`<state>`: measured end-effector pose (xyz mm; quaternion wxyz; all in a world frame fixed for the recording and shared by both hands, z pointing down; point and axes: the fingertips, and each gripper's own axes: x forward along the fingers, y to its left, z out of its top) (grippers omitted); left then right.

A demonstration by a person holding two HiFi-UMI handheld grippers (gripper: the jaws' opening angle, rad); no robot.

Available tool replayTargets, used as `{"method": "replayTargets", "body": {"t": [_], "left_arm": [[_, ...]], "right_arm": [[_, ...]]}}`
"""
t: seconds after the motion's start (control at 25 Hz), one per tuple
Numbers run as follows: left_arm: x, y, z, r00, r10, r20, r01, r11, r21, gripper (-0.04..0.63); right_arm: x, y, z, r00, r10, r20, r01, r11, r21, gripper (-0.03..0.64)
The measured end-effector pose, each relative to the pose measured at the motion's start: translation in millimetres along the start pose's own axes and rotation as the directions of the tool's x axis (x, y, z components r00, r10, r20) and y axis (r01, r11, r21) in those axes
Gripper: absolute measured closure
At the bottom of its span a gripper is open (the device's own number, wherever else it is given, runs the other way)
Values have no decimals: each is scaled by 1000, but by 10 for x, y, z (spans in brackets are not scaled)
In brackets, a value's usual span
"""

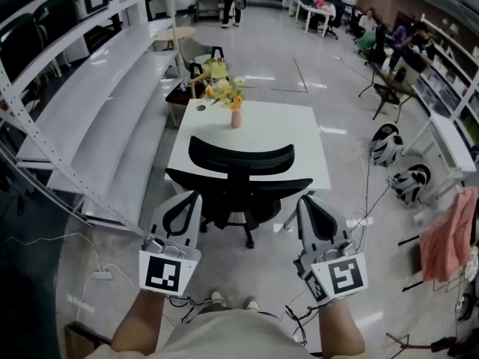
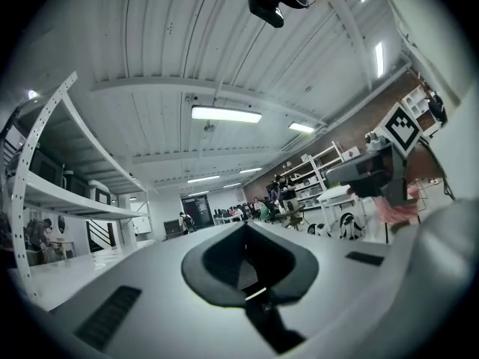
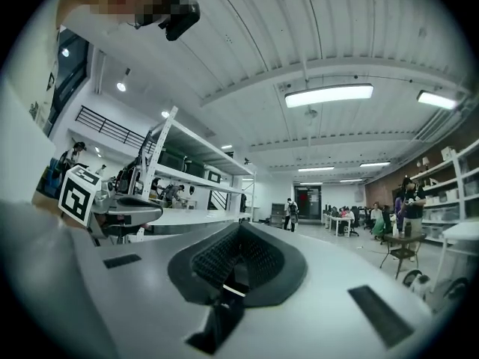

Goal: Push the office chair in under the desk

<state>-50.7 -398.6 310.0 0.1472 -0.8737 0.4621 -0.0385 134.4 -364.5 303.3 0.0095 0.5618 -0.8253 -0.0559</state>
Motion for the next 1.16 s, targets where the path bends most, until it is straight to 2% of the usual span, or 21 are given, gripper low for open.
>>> {"method": "replayTargets", "body": {"t": [0.16, 0.32, 0.52, 1.04, 1.16], "left_arm": [[-38, -58, -234, 999, -1, -41, 0, 1000, -27, 588], [-65, -61, -523, 995, -4, -103, 3, 1000, -14, 588], [-86, -100, -684, 989, -12, -147, 8, 1000, -24, 588], [-94, -95, -614, 993, -39, -115, 36, 999, -25, 588], [-115, -92, -630, 990, -43, -133, 41, 999, -18, 588]], "right_arm": [[-7, 26, -173, 999, 10, -41, -10, 1000, -2, 611], [-43, 102, -320, 995, 43, -94, -43, 999, -3, 611], [-99, 99, -507, 988, 47, -145, -47, 999, 3, 611], [-54, 139, -520, 986, 61, -154, -62, 998, 0, 611], [-45, 169, -523, 985, 68, -157, -69, 998, 0, 611]]}}
